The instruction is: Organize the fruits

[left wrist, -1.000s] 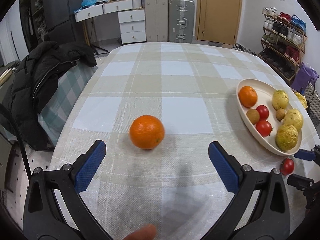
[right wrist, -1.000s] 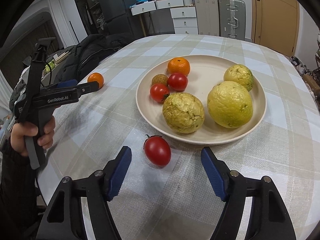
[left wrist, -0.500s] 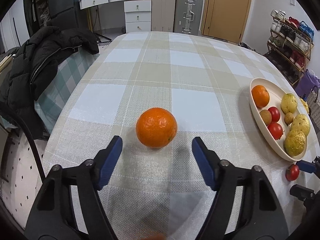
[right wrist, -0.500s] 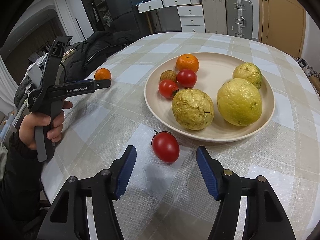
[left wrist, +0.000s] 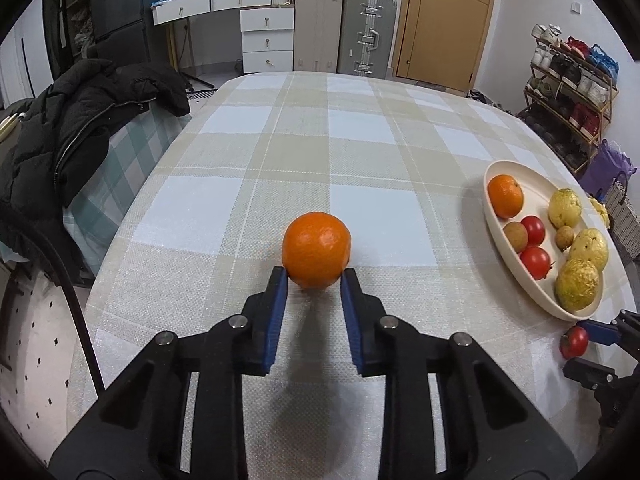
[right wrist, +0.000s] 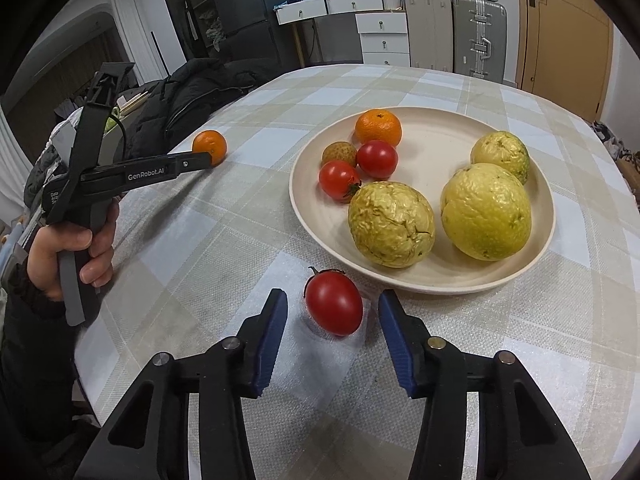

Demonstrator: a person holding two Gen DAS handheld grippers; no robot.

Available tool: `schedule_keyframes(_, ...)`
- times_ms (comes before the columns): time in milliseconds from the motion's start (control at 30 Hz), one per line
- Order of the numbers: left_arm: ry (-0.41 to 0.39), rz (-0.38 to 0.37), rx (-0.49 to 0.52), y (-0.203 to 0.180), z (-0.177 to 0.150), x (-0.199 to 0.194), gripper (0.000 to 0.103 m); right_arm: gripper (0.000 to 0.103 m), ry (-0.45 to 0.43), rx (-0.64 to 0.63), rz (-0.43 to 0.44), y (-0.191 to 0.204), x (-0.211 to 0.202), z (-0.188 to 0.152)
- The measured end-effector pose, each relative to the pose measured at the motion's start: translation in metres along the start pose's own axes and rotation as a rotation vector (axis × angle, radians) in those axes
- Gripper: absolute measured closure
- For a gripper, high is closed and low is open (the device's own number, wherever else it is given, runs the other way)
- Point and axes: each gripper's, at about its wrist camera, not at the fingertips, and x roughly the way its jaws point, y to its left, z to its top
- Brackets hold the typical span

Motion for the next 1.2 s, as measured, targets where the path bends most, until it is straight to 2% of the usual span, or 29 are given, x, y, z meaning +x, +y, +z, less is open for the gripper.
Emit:
schedule_keyframes(67,-0.005,-0.018,0.008,-0.003,0.001,-0.004,0.086,0.058,-0.001,0.001,-0.004,-0.001,0.000,0.000)
schedule_keyframes(167,0.007,-0.017,0.038,-0.010,0.000,-0.003,0.086,0.059,0.000,-0.004,-0.008,-0.001,0.000,0.000)
schedule_keyframes(367,0.034,-0.015,0.030,-0.010,-0.002,0.002,0.086,0.059,0.003,-0.007,-0.002,-0.001,-0.001,0.000)
schedule_keyframes(433,0.039,-0.034,0.027,-0.011,-0.001,0.002,0.079,0.059,0.003,-0.006,0.000,0.000,-0.001,0.000)
schedule_keyframes(500,0.031,-0.042,0.021,-0.014,0.002,0.003,0.054,0.059,0.005,-0.008,-0.001,0.000,-0.002,0.000)
schedule_keyframes(567,0.020,-0.041,0.019,-0.018,0.004,0.002,0.035,0.059,0.005,-0.010,0.000,0.001,-0.002,0.000)
schedule_keyframes(600,0.014,-0.050,0.016,-0.020,0.004,0.002,0.032,0.059,0.005,-0.010,0.001,0.001,-0.002,-0.001)
schedule_keyframes(700,0.013,-0.075,0.029,-0.030,0.007,0.004,0.032,0.060,0.003,-0.013,0.001,0.001,-0.002,-0.001)
schedule_keyframes(767,0.009,-0.063,0.054,-0.038,0.008,0.007,0.032,0.069,0.002,-0.017,0.001,0.001,-0.002,-0.002)
schedule_keyframes(867,0.017,-0.042,0.085,-0.047,0.009,0.014,0.032,0.074,0.001,-0.018,0.006,0.001,-0.002,-0.002)
schedule_keyframes(933,0.033,-0.065,0.078,-0.050,0.009,0.018,0.045,0.074,0.000,-0.027,0.005,0.002,-0.002,-0.002)
schedule_keyframes(1000,0.053,-0.083,0.077,-0.051,0.009,0.022,0.071,0.074,-0.003,-0.028,0.007,0.002,-0.002,-0.002)
schedule_keyframes(1200,0.048,-0.116,0.087,-0.052,0.002,0.016,0.072,0.074,-0.007,-0.023,0.010,0.001,-0.003,-0.002)
